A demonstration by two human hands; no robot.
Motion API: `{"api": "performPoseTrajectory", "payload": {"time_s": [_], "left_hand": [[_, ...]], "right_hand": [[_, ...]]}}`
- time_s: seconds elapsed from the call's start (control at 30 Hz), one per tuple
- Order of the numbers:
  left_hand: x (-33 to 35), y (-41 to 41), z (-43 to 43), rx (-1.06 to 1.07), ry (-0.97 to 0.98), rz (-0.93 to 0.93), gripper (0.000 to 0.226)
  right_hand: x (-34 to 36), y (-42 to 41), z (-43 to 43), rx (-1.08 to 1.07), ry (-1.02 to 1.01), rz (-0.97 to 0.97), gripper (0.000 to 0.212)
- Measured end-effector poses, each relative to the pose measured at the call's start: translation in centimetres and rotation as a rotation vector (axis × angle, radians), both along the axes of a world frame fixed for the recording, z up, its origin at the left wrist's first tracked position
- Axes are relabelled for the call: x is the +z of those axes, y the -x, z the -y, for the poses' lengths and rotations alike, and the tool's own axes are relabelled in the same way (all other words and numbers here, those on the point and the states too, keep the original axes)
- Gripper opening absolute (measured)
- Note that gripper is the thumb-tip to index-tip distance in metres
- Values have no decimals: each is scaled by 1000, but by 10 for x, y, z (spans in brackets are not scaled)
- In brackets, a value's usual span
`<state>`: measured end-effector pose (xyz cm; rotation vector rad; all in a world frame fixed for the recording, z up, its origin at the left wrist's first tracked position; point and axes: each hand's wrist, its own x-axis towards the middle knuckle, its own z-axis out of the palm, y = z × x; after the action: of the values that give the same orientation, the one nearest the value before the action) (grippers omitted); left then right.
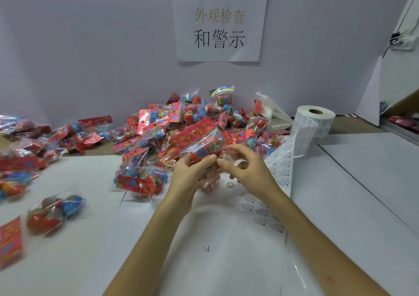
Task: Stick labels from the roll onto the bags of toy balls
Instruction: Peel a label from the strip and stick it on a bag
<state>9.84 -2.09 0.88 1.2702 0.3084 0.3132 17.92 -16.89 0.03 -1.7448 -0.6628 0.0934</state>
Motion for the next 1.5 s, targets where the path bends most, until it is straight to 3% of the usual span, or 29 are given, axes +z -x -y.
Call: {"api": "performPoseTrajectory", "payload": {"time_s": [0.1, 0.3, 0.5, 1.03, 1.5], "left_hand": [[0, -1, 0, -18, 10, -5, 30], [1, -1, -1, -73, 78, -5, 36], [-3, -2, 6, -59, -31, 52, 59], [-1, 0, 4, -121, -40, 51, 66], [-3, 1, 2, -66, -65, 72, 51]], "right_hand": [[-1, -4, 0, -14, -17, 18, 6], [1, -4, 1, 11, -84, -13, 13], [2, -3, 2, 17, -103, -2, 13], [0, -3, 1, 10, -117, 16, 14], [0, -2, 0, 61, -89, -3, 15]]}}
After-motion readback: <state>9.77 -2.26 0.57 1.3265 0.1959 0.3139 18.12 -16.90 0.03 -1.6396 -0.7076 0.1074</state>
